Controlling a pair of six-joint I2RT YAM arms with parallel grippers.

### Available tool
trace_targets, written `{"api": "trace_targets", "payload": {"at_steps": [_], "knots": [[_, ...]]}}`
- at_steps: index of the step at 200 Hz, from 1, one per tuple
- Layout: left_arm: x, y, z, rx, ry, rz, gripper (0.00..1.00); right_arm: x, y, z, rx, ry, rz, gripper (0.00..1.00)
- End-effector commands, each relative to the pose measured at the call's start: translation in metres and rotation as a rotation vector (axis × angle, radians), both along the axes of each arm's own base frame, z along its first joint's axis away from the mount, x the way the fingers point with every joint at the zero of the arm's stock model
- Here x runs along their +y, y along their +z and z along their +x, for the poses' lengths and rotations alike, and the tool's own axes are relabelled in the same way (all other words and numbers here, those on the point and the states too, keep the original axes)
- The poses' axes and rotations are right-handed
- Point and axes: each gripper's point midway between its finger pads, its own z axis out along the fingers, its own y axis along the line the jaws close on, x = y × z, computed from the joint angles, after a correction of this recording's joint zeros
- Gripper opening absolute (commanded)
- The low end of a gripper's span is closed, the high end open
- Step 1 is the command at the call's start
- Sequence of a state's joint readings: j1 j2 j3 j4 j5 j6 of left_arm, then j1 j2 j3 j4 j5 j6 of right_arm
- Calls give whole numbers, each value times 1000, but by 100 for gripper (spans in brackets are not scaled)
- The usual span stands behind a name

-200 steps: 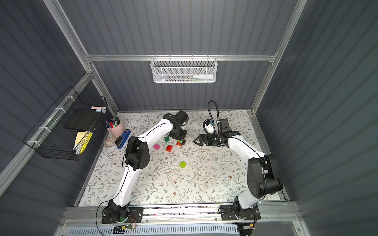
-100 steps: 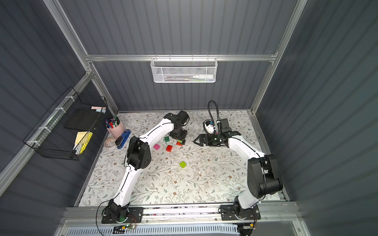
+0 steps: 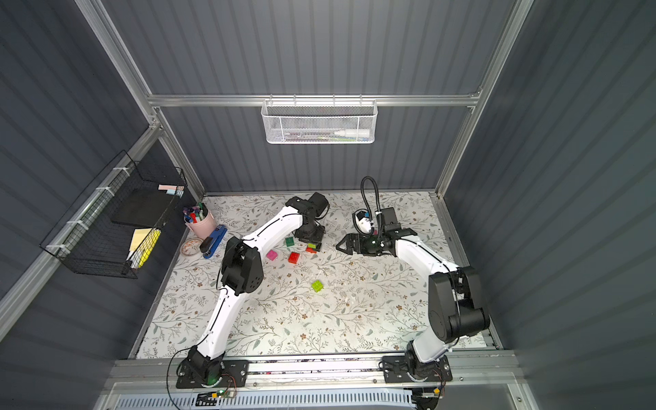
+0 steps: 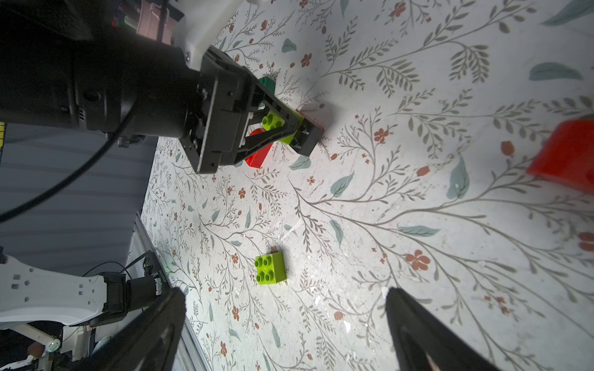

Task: Assemble the letter s with lego
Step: Assemble the lego brick with the lego brick.

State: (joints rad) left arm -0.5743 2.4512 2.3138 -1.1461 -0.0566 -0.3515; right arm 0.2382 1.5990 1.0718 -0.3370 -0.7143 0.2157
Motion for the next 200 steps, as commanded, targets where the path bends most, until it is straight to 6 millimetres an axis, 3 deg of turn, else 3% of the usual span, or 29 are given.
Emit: {"api": "trace_targets", "payload": {"at_steps": [1,42,59,120,145,200], "knots": [[26,-60,-34,189,18,157,20,0,-9,0,23,2,5,99],[17,-60,-34,182,8,141,25,1,-6,0,14,11,10,99],[11,-48,-30,158,9,108,36,2,-2,-1,8,15,16,99],[-12,15,-14,30,32,-72,55,2,16,-3,-30,33,20,99],[-14,37,-9,-16,38,-104,56,1,22,-5,-42,34,18,99],[-2,49,-16,-39,38,-109,59,-1,32,-11,-55,38,1,99]]}}
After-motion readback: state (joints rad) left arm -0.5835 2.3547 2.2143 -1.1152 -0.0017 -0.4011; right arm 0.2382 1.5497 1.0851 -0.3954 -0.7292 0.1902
